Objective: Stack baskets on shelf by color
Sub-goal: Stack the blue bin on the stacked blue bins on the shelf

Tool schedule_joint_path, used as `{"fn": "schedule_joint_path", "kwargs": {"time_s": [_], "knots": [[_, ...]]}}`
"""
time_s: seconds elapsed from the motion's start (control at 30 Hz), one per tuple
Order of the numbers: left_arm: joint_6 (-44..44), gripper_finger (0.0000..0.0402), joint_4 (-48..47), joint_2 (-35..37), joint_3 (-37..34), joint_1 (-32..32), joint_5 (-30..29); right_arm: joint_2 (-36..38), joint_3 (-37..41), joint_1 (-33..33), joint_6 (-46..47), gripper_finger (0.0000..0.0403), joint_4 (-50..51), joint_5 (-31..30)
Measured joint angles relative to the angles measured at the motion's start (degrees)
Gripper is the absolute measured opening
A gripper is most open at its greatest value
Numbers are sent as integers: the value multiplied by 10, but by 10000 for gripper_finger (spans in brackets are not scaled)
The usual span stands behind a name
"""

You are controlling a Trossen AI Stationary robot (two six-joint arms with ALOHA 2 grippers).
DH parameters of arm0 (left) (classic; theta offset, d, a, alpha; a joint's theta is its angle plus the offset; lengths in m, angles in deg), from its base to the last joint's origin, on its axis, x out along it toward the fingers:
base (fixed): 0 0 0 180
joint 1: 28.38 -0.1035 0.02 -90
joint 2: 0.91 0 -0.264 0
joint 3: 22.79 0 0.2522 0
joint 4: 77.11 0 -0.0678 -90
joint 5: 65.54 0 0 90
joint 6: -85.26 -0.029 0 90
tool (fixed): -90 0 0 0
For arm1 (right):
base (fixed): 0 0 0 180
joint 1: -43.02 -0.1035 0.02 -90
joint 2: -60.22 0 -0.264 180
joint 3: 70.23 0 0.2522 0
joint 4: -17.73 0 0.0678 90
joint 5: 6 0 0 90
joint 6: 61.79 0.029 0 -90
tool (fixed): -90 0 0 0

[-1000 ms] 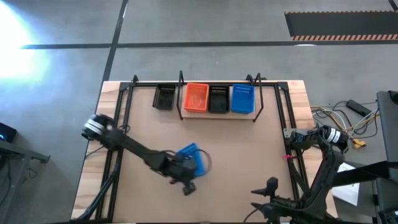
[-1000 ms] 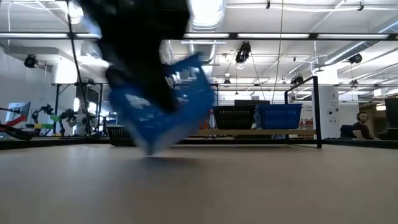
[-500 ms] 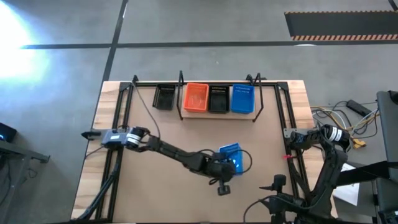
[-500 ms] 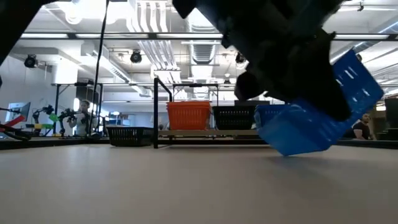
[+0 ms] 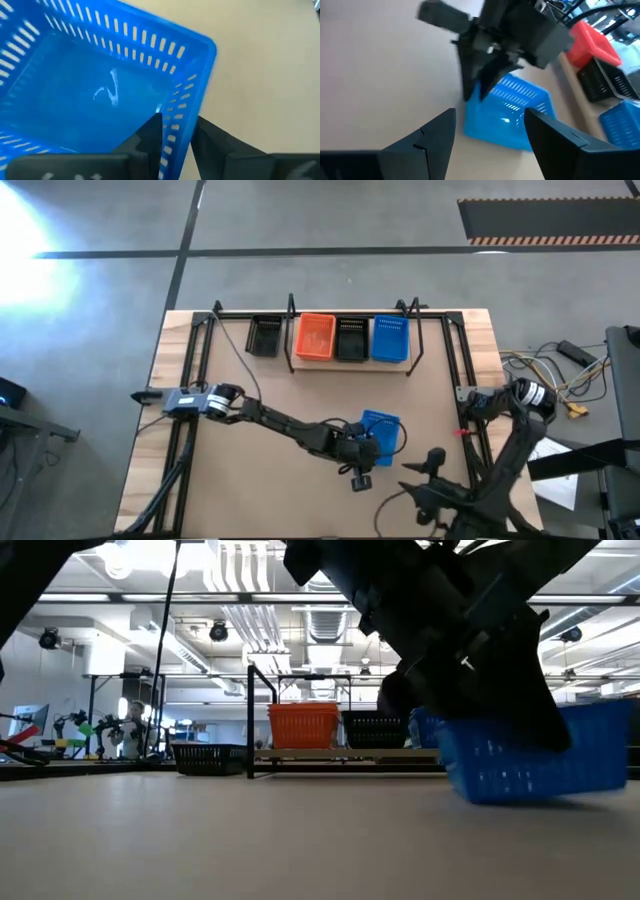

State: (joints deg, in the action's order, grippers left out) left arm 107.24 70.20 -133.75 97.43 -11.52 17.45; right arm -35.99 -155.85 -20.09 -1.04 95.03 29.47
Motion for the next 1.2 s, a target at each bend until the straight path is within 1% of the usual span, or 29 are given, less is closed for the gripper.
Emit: {"fn": "schedule_joint_path", "kwargs": {"time_s": [0.1, 0.23, 0.37, 0.43, 0.53, 0.63, 0.77, 0.9, 1.0, 1.1, 1.17, 1.2], "knots": [[0, 89, 0, 0, 0, 0, 0, 8, 0, 45, -88, 227, -21, 38], [0, 91, 3, 0, 0, 0, -1, 13, 4, 109, -186, 227, -58, 127], [0, 92, 5, 0, 0, 0, -2, 13, 24, 169, -245, 227, -119, 222], [0, 92, 5, 0, 0, 0, -2, 13, 36, 191, -254, 222, -139, 252], [0, 92, 5, 0, 0, 0, -3, 13, 53, 207, -256, 202, -154, 268], [0, 92, 4, 0, 0, 0, -4, 13, 70, 211, -260, 168, -177, 290], [0, 92, 4, 8, 1, 0, -4, 13, 87, 211, -272, 103, -204, 296], [-8, 92, -6, 40, 0, 1, -4, 13, 94, 207, -274, 27, -204, 297], [-22, 92, -43, 76, -1, 6, 0, 13, 95, 195, -275, 15, -201, 295], [-29, 92, -84, 120, -11, 18, -7, 14, 77, 176, -274, 11, -165, 296], [-29, 92, -124, 149, -20, 33, -42, 16, 57, 163, -268, 10, -124, 285], [-29, 92, -137, 164, -24, 42, -69, 21, 47, 156, -258, 10, -102, 274]]}}
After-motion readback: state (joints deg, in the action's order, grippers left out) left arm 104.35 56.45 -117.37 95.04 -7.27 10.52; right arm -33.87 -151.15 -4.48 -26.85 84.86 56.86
